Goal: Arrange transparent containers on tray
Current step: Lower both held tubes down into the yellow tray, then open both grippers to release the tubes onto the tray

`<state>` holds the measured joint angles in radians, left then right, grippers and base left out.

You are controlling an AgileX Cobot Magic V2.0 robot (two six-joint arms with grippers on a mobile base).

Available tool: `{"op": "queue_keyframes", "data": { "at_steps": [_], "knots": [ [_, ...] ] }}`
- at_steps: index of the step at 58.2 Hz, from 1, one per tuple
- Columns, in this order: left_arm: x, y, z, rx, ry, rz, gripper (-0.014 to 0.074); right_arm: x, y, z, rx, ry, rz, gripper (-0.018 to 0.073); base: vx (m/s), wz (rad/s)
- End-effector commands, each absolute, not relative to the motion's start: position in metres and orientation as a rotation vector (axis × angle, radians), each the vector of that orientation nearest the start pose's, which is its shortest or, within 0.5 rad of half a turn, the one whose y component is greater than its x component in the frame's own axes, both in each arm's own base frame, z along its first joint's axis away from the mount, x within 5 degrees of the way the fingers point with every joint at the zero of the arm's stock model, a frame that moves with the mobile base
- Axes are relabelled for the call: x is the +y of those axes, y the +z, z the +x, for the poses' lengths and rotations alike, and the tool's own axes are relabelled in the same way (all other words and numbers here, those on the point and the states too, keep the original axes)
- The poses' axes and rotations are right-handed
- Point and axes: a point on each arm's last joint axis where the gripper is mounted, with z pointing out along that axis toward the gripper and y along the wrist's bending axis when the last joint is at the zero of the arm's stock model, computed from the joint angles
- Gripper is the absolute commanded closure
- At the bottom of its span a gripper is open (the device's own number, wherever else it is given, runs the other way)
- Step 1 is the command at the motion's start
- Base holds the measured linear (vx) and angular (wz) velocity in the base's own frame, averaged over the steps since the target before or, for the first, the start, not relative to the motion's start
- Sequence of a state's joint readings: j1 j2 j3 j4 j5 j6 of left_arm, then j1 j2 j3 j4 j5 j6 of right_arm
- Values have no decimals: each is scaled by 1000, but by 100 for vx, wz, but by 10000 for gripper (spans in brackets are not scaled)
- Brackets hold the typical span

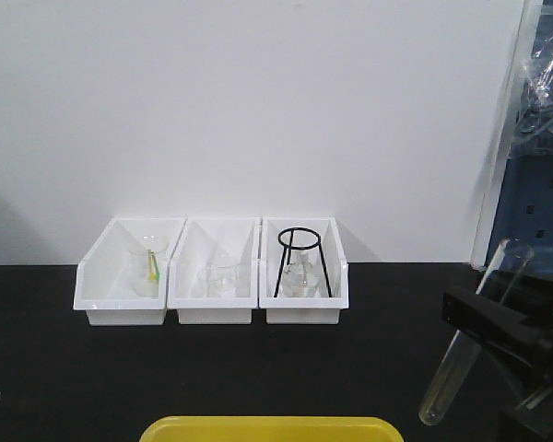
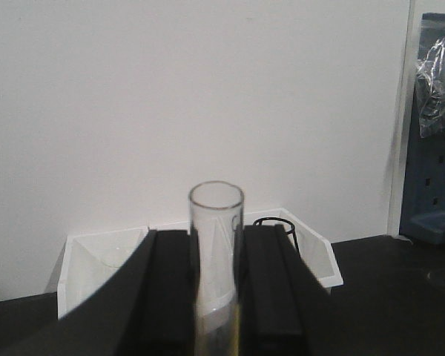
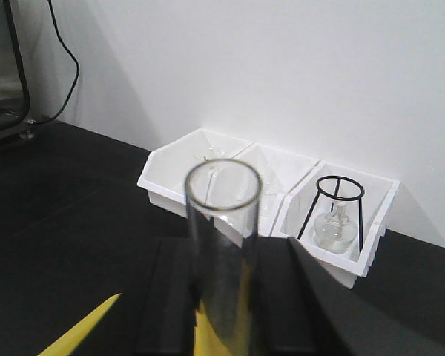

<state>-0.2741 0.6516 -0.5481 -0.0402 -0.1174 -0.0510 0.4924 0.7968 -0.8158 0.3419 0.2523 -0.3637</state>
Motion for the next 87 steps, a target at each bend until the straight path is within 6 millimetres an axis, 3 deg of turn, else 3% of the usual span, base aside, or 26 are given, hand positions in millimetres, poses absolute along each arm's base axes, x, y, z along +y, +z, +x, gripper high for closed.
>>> {"op": "queue_keyframes", "data": {
  "at_steps": [1, 13, 21, 31, 37, 41, 51, 67, 87],
  "knots": [
    [-37, 371, 133, 1356, -313, 115, 447, 82, 406, 143, 1545, 405, -450, 432, 0, 0],
    [-39, 366, 139, 1396, -311, 118, 443, 84, 404, 147, 1564, 430, -430, 432, 0, 0],
    [-46, 357, 155, 1538, -308, 138, 436, 94, 389, 166, 1663, 477, -386, 432, 0, 0],
    [-71, 363, 187, 1677, -359, 211, 428, 111, 359, 199, 1846, 552, -289, 430, 0, 0],
    [-97, 360, 208, 1763, -438, 243, 424, 120, 340, 214, 1946, 573, -245, 427, 0, 0],
    [-114, 350, 221, 1846, -488, 255, 423, 125, 325, 224, 2017, 569, -238, 424, 0, 0],
    [-150, 299, 251, 2063, -546, 252, 422, 135, 295, 242, 2133, 547, -230, 419, 0, 0],
    [-166, 239, 275, 2292, -582, 108, 405, 145, 254, 263, 2267, 503, -232, 410, 0, 0],
    [-172, 203, 286, 2384, -529, 103, 330, 153, 208, 278, 2407, 455, -228, 313, 0, 0]
  ]
}}
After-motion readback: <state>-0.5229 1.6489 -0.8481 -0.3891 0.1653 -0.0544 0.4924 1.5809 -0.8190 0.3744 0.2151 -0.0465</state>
